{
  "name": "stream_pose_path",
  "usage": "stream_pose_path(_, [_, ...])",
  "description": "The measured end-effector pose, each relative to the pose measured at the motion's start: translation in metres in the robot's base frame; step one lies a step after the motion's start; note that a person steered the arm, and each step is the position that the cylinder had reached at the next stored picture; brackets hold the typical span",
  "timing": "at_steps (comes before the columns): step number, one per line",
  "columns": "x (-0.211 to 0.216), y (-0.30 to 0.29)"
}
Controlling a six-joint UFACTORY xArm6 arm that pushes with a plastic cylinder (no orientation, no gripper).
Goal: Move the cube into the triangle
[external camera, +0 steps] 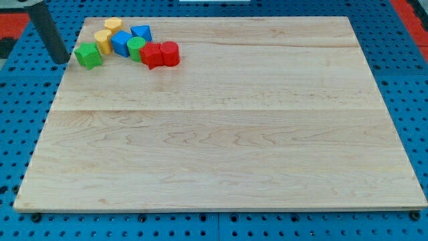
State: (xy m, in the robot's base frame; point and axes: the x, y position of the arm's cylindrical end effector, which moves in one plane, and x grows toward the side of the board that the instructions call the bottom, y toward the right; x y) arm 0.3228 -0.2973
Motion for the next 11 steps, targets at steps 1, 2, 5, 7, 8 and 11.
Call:
stream_pose_path(1, [0.000, -0.002])
stream_pose_path(2, [0.000, 0.006])
stream_pose_path(5, [-0.010, 0.027])
stream_pose_path(7, [-0.049, 0.053])
stream_pose_path(8, [-0.050, 0.100])
stream_pose_path(11, [-0.050, 0.133])
